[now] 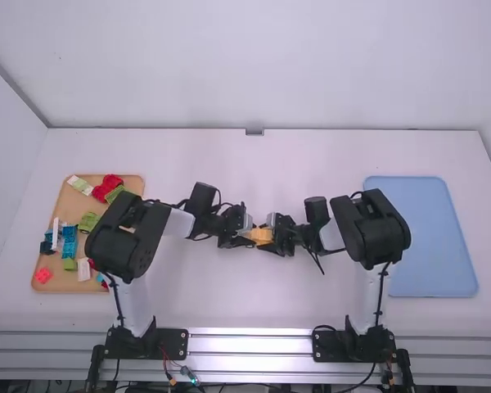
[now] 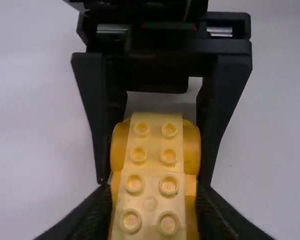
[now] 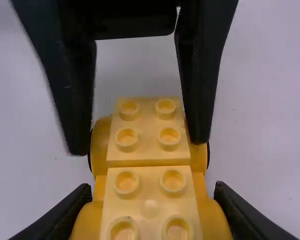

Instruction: Assemble lego blocks to make yellow taxi

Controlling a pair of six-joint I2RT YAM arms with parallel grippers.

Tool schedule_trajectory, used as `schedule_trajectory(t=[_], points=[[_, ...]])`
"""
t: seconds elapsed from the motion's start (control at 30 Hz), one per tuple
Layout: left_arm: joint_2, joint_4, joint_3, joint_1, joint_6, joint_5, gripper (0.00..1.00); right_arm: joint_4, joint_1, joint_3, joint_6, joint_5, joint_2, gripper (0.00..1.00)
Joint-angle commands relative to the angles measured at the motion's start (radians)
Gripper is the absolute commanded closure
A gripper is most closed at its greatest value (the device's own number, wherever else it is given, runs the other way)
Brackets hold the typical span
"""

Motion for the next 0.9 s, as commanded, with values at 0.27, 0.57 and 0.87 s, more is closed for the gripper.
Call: schedule_trajectory(t=[0.27,0.57,0.87], points=[[0.005,0.017,-0.005,0.015,-0.008,0.033,0.42,-0.009,0.006,0.002,0.000,0.003,0.011,0.57],[-0.100,0.016,-0.004,0.071,-0.008,0.173,0.47,-0.011,0.006,0.002,0.003,0.005,0.011,0.56],[-0.085,-0.049,-0.005,0.022,-0.053,0.030,0.98,-0.011,0.006,0.002,0.003,0.005,0.011,0.57]])
